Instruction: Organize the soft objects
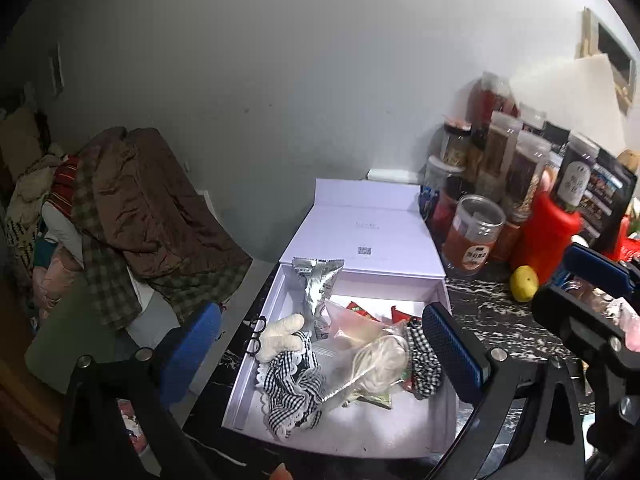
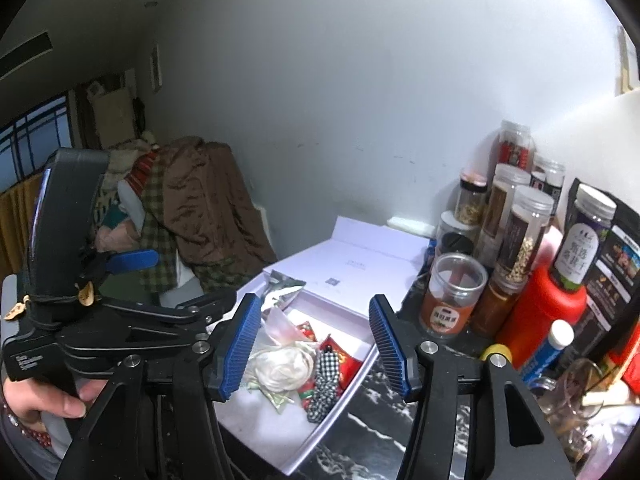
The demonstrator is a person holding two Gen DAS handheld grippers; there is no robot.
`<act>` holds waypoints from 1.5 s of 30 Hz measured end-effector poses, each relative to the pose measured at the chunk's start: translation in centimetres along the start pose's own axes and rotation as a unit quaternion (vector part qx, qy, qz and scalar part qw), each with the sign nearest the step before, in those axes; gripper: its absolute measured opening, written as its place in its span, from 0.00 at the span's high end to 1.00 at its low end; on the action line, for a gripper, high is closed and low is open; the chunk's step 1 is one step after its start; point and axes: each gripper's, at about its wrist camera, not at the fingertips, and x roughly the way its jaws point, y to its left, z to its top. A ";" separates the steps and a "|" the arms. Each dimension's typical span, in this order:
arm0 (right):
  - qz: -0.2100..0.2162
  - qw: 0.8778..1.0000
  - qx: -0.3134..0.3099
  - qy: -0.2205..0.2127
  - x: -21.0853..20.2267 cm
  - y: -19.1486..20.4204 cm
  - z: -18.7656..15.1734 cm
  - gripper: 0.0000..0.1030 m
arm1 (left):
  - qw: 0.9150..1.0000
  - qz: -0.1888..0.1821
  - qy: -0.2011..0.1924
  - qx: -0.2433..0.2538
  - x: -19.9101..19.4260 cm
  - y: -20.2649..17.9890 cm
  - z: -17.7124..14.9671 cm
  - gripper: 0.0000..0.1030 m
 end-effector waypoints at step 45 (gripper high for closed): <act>-0.045 0.997 0.042 0.044 -8.1 5.3 -10.4 0.32 | 1.000 -0.029 0.000 -0.001 -9.8 0.9 -11.4 0.00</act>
